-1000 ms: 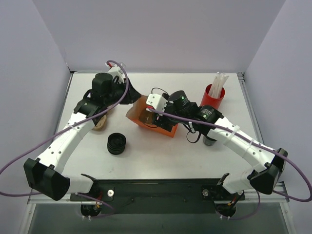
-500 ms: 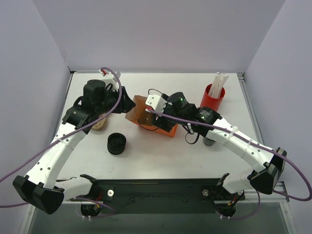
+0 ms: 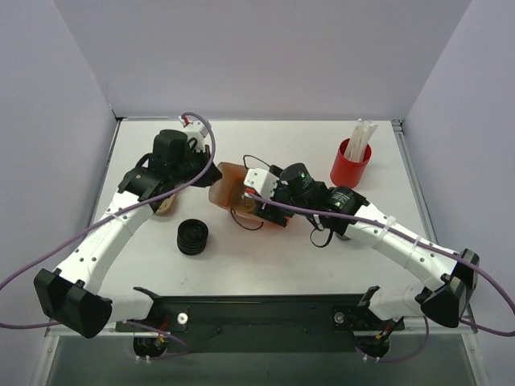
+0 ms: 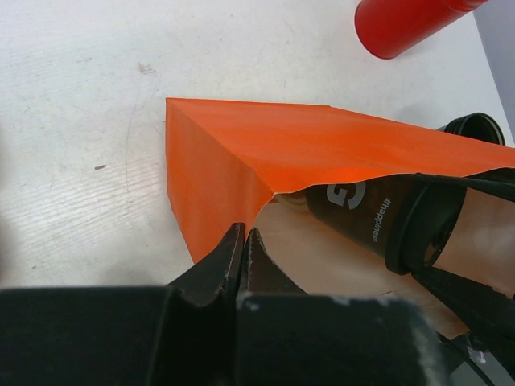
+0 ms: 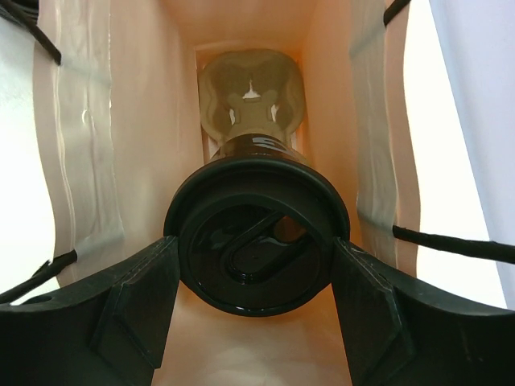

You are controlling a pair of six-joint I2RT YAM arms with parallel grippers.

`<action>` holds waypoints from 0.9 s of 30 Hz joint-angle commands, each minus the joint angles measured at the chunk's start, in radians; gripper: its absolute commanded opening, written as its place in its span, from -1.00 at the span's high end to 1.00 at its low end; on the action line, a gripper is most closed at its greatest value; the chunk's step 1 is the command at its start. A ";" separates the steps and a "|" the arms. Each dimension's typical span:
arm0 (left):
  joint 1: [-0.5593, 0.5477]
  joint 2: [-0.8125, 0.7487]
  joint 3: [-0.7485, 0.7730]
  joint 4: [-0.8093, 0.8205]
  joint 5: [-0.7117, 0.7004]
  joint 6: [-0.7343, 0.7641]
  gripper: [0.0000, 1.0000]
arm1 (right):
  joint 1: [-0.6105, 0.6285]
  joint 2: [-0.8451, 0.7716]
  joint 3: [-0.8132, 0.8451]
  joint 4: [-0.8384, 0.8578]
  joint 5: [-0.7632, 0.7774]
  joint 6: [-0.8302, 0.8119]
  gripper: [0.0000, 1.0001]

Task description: Pack the takeout coffee

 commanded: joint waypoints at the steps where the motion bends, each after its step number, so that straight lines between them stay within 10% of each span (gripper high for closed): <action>1: -0.023 -0.051 -0.030 0.154 0.034 0.004 1.00 | -0.003 -0.035 -0.029 0.024 0.062 -0.079 0.08; 15: -0.077 -0.137 -0.282 0.552 0.109 0.013 1.00 | -0.066 0.010 -0.093 0.189 0.012 -0.278 0.08; 27: -0.078 -0.181 -0.337 0.562 0.158 0.032 1.00 | -0.110 -0.055 -0.180 0.172 0.108 -0.450 0.07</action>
